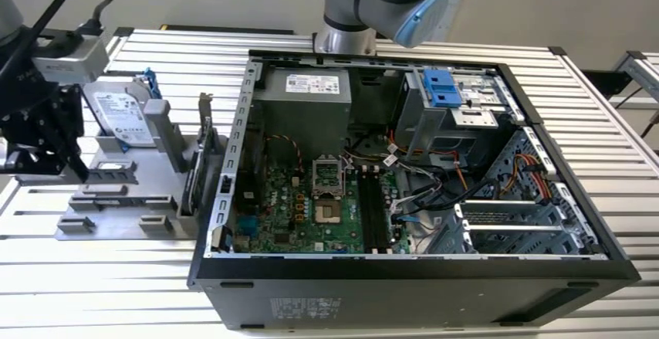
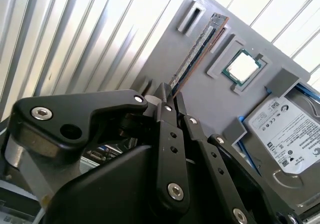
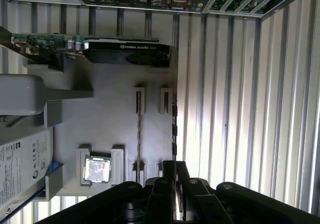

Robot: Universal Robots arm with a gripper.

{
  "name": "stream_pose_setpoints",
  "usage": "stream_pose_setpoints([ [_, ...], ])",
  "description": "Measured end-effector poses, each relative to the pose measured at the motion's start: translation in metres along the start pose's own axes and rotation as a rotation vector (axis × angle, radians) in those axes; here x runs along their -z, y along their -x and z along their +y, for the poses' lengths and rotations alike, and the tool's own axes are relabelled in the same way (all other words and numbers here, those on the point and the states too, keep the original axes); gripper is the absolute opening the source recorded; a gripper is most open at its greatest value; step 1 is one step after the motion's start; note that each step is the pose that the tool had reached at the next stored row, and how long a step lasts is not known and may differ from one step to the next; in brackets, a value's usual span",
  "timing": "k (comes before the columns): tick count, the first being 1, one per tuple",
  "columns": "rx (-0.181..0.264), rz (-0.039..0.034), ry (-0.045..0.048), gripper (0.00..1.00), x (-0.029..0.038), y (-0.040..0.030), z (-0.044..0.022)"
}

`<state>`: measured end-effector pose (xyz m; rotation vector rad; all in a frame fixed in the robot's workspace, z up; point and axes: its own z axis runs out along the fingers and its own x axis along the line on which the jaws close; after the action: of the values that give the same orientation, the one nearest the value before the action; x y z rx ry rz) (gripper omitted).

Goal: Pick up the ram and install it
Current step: 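Pick up the ram and move it above insertion slot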

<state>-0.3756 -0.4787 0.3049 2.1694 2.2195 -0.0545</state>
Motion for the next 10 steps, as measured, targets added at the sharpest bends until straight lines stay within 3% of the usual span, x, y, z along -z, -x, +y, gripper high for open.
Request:
stream_pose_setpoints([
  [10,-0.008,0.0,-0.0004,0.0,0.0109,0.0006,-0.0001],
])
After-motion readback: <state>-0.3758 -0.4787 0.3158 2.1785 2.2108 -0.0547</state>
